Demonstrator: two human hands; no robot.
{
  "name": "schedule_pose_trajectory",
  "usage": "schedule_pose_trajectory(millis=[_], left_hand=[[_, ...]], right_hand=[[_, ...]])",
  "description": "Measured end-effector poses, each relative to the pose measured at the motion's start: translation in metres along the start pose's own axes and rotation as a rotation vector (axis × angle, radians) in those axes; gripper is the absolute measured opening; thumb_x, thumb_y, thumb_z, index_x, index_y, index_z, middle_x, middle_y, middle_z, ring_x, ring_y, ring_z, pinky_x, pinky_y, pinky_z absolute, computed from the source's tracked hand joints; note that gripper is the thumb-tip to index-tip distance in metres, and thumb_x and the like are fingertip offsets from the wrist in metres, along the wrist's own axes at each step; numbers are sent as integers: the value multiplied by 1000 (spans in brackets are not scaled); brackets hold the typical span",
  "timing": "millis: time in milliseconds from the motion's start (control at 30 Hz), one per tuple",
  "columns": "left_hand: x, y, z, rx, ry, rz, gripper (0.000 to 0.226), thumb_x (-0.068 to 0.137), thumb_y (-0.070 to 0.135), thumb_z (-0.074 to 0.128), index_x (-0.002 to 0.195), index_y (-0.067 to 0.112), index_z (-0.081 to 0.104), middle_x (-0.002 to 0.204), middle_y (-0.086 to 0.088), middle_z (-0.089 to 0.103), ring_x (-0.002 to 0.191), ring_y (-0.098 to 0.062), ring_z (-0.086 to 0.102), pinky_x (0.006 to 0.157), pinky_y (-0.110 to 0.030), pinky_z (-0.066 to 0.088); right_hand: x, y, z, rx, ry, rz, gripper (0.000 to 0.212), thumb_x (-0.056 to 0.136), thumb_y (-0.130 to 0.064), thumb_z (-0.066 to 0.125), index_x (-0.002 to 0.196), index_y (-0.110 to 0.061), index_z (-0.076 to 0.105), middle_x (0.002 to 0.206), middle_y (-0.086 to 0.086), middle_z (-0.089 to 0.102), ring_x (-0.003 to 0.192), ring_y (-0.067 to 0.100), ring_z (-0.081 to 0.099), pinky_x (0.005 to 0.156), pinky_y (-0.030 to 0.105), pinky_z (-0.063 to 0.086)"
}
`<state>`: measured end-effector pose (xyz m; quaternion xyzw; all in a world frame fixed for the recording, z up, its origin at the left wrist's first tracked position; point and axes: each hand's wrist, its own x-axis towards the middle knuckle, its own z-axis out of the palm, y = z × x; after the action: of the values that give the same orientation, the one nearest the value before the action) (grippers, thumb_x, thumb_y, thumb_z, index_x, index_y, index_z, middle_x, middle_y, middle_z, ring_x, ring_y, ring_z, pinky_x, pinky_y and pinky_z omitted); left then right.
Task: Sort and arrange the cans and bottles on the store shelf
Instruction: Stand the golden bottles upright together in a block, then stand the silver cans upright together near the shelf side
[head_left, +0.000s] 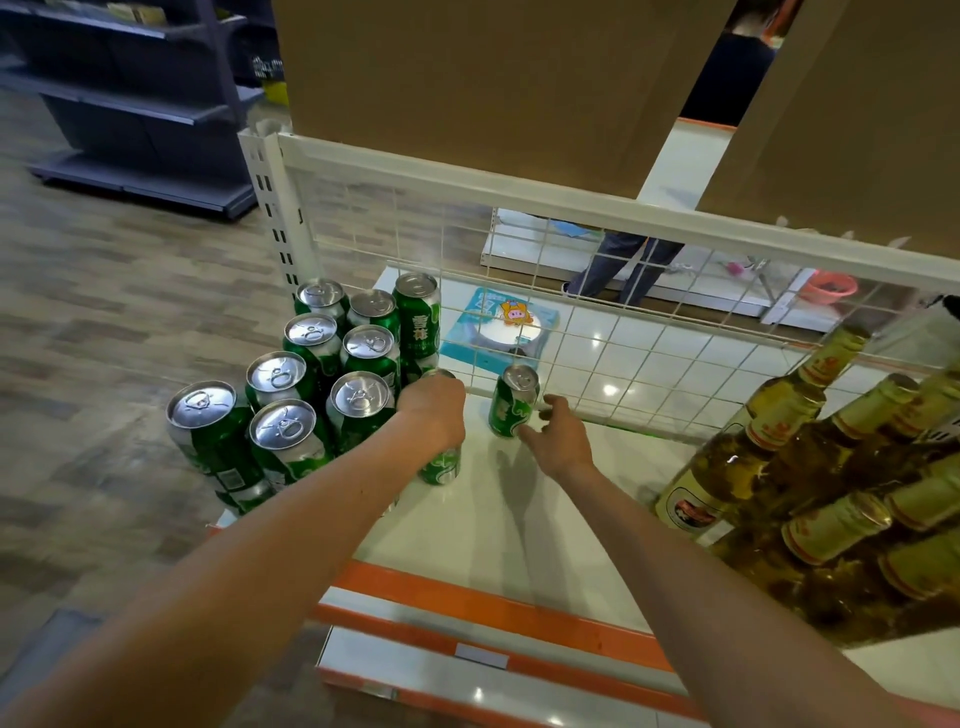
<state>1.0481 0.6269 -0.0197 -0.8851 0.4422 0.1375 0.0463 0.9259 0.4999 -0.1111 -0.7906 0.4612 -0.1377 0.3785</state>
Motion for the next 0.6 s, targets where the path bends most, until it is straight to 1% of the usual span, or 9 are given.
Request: schedule_pose_trajectory(millis=[100,167,233,300,367,467,533,600], left_hand=[[2,6,3,85,3,-28,36,91,11,59,126,7,53,126,-12,53,111,-29,60,82,-37,51],[2,9,5,105,7,-39,36,92,10,57,128,7,51,127,-12,53,113,-30,60,84,-37,51],[2,10,4,120,23,-38,33,93,12,56,126,8,52,126,-10,56,111,-29,61,78,-36,49],[4,11,3,141,69,-32,31,93,15,58,123,10,54,123,-9,58,110,-27,61,73,-33,46],[6,11,1,165,131,-6,29,94,21,58,121,11,56,122,-10,59,112,-28,57,75,-33,43],[11,16,3,173,196,113,28,97,24,55,122,12,55,120,-11,59,114,-29,54,81,-36,44],[14,20,6,163,183,183,30,96,21,56,125,12,53,123,-12,57,116,-30,52,89,-38,44],[16,25,10,191,144,254,41,92,20,61,131,15,49,127,-12,55,120,-31,50,98,-40,40]], right_hand=[[18,-8,4,11,31,-29,75,83,-23,77,145,-14,38,138,9,54,122,27,55,98,43,50],[28,-13,7,61,36,-58,77,77,-19,81,143,-16,40,136,7,55,121,27,55,98,42,50],[35,-13,12,77,24,-86,74,73,-17,83,137,-18,45,131,6,58,118,26,58,96,43,50],[40,-11,16,86,27,-96,67,74,-16,82,132,-16,48,128,6,61,114,25,59,93,41,51],[40,-9,19,117,42,-102,63,74,-17,81,128,-15,49,124,6,62,110,25,60,90,39,52],[29,-5,17,140,29,-109,62,74,-17,82,126,-14,50,119,3,63,106,23,61,88,39,51],[15,-1,15,142,-34,-134,61,72,-19,84,123,-17,51,113,-3,62,101,20,60,88,40,51],[-1,3,16,133,-91,-158,62,69,-19,87,119,-22,52,107,-9,61,97,16,60,88,38,52]])
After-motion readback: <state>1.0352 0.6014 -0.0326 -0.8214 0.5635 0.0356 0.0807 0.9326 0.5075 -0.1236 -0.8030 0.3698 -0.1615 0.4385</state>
